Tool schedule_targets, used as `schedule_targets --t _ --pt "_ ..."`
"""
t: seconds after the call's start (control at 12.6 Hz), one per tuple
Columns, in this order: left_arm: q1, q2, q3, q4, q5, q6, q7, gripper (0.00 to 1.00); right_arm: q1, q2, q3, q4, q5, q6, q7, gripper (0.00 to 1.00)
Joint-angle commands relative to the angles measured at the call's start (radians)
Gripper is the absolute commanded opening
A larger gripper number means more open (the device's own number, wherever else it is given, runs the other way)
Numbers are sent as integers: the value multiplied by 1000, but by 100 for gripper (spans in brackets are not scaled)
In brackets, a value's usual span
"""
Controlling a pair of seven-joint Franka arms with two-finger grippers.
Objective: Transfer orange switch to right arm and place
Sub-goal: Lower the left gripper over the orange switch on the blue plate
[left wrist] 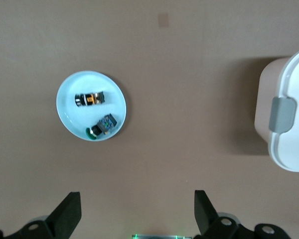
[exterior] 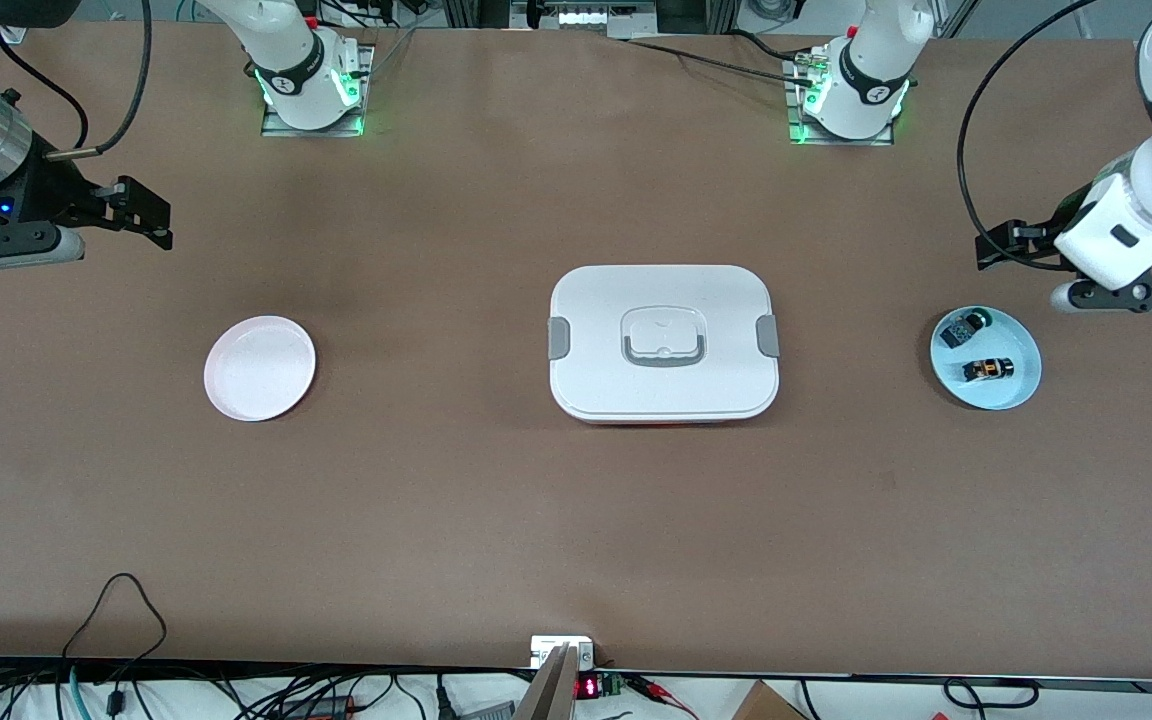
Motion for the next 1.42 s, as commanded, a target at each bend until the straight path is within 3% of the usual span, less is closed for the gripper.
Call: schedule_targets --t 0.0,0.4,0.71,1.03,1.34 --pt "9 34 10 32 -14 -59 -6 100 -5 7 4 21 3 -11 10 100" --pt "128 155 11 -4 -14 8 -86 100 -5 7 4 21 4 -11 10 100" --pt "174 175 13 -185 -9 303 -86 100 -5 7 4 21 4 -11 10 100" --pt "208 265 13 -219 -1 501 -67 100 -5 7 4 21 4 -11 10 100" --pt "243 296 16 -294 5 693 0 100 -5 7 4 21 4 -11 10 100"
